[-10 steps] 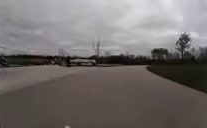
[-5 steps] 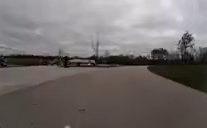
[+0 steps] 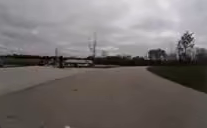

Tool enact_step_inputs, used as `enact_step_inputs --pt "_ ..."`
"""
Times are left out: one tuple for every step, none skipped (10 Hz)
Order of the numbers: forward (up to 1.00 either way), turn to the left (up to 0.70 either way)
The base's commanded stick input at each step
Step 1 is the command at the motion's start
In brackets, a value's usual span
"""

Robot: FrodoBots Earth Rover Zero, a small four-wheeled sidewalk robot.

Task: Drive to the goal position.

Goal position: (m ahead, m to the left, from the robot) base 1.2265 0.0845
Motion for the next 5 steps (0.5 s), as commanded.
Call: enact_step_inputs --pt "1.0 -0.01" --pt "1.0 -0.19" --pt "1.0 -0.37" --pt "1.0 -0.27" --pt "1.0 -0.12"
